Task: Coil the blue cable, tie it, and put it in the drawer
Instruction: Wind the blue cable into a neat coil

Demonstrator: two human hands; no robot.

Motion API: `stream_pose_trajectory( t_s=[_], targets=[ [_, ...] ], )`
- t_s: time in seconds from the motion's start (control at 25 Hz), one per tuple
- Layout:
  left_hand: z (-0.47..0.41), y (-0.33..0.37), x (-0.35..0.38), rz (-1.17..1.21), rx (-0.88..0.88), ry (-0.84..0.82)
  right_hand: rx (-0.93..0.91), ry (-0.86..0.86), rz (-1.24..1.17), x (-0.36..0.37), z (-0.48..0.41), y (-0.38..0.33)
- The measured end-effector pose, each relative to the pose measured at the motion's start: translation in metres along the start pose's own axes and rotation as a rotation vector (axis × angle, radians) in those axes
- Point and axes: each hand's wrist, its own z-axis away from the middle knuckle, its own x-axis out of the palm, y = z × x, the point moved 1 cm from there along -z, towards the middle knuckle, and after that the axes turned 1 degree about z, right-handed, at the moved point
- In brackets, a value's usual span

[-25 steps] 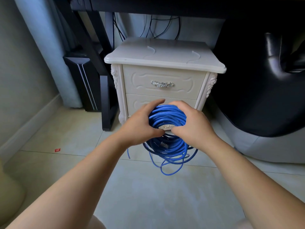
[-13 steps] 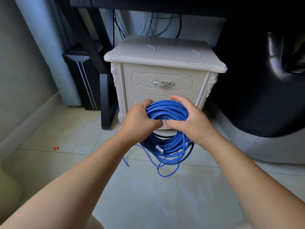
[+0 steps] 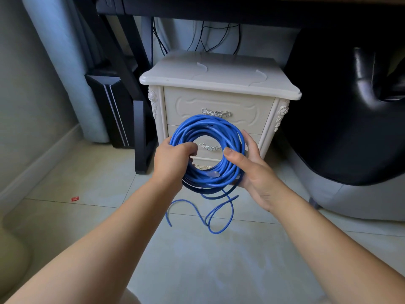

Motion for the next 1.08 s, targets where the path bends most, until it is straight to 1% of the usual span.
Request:
stream_pose_trajectory(
  t_s=[0.12,0.24,0.32,0.44,0.52,0.68,0.76,0.84,0.96,1.08],
  targets=[
    [0.004,-0.001,0.001,0.081,-0.059,0.015,0.048,0.024,-0.071,0.011,0.002,0.006],
    [0.013,-0.001,0.008,0.125,-0.078,-0.047,0.079,0.125,-0.311,0.012,-0.001,0.006],
    [0.017,-0.004,0.012,0.123,-0.086,-0.092,0.101,0.187,-0.36,0.007,-0.004,0.003],
    [0.017,-0.008,0.014,0.125,-0.095,-0.14,0.101,0.261,-0.3,0.003,-0.007,0.004],
    [0.017,-0.011,0.012,0.071,-0.106,-0.185,0.089,0.32,-0.241,0.002,-0.008,0.007],
    [0.014,-0.004,0.006,-0.029,-0.195,-0.349,0.021,0.388,-0.169,-0.008,-0.01,0.002],
    [0.006,0.004,0.0,-0.043,-0.139,-0.406,-0.002,0.391,-0.082,-0.013,-0.01,-0.002],
    [-0.001,0.011,-0.007,-0.079,-0.021,-0.42,-0.024,0.362,0.038,-0.015,-0.009,-0.003],
    [-0.004,0.014,-0.011,-0.269,0.168,-0.485,-0.062,0.264,0.246,-0.013,-0.007,-0.005],
    [0.001,0.01,-0.007,-0.499,0.312,-0.578,-0.101,0.145,0.318,-0.007,-0.004,-0.011]
  ],
)
